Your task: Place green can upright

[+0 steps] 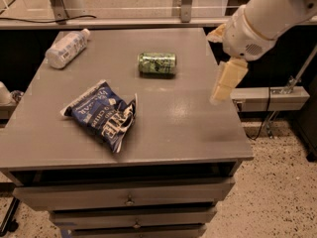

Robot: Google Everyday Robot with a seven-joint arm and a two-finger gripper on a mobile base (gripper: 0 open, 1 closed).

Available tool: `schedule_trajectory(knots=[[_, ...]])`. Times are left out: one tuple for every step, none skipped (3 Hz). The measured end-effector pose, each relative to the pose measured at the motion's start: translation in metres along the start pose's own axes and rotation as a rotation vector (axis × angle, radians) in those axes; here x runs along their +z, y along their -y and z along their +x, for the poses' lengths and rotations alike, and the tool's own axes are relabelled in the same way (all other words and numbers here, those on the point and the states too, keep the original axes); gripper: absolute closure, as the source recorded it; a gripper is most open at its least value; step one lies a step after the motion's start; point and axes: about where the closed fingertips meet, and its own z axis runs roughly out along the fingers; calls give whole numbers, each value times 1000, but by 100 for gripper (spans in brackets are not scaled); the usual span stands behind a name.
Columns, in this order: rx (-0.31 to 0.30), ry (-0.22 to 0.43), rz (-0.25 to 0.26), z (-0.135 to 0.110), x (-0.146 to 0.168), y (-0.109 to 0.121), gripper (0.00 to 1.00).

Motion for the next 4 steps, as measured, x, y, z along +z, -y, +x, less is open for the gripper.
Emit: schedule_trajectory(knots=[[-52, 61, 29, -29, 18, 40, 0], [-65, 98, 34, -55, 40, 72, 0], [-37, 113, 31, -70, 66, 98, 0], [8, 101, 23, -78, 94, 116, 0]])
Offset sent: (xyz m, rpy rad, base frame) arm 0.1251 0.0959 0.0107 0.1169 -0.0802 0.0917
